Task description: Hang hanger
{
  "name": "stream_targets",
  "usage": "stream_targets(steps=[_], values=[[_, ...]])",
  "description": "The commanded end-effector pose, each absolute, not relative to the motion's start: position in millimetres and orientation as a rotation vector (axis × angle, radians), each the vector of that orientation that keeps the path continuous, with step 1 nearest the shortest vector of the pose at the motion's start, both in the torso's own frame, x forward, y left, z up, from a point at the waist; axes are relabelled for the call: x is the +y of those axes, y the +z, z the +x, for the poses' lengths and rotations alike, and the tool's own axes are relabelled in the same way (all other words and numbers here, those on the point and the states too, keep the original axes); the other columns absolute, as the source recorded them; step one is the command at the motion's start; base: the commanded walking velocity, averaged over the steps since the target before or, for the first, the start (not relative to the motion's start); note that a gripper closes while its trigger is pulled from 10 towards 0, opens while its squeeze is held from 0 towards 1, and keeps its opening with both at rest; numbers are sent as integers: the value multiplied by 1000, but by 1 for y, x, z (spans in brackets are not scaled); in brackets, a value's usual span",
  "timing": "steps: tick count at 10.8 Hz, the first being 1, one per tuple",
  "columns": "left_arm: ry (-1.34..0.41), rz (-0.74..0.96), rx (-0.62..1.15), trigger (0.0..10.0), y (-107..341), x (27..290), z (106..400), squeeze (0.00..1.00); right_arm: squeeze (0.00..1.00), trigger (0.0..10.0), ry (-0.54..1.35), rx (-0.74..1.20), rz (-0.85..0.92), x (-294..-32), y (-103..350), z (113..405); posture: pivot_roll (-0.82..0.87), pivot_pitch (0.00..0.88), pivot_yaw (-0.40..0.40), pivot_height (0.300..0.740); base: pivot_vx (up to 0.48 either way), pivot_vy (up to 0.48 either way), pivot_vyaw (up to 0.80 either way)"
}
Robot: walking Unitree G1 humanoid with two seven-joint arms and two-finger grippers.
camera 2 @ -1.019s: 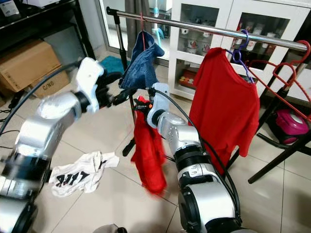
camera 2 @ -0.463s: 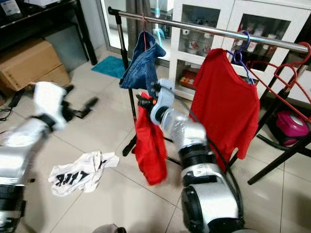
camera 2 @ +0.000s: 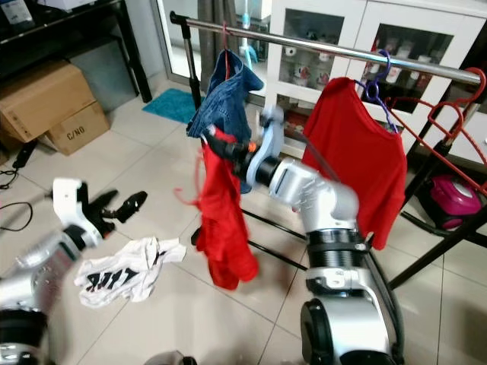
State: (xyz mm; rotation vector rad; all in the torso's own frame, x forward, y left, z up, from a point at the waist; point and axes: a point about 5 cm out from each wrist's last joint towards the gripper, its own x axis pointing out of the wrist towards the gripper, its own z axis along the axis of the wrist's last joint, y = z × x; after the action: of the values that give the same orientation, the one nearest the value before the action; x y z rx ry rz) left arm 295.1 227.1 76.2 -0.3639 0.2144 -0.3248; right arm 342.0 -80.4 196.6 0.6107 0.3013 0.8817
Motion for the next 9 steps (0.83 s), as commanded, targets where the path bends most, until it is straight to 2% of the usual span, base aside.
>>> stream_targets(steps=[1,2,4,7,9], values=[[-277,-499,188,10000,71,230,299,0,0,0,976,264,663,-78,213,332,-82,0,49,740,0,0,0],[-233,-536,181,10000,64,232,300,0,0,0,1007,258,683,-79,218,328,-86,0,49,740,0,0,0],[-289,-590,163,10000,59,222,302,0,0,0,1067,249,720,-80,231,319,-98,0,44,740,0,0,0],[-297,-801,129,10000,55,215,307,0,0,0,1131,248,726,-83,241,306,-115,0,36,740,0,0,0],[-283,-880,147,10000,50,211,308,0,0,0,1174,225,729,-83,251,302,-122,0,33,740,0,0,0]])
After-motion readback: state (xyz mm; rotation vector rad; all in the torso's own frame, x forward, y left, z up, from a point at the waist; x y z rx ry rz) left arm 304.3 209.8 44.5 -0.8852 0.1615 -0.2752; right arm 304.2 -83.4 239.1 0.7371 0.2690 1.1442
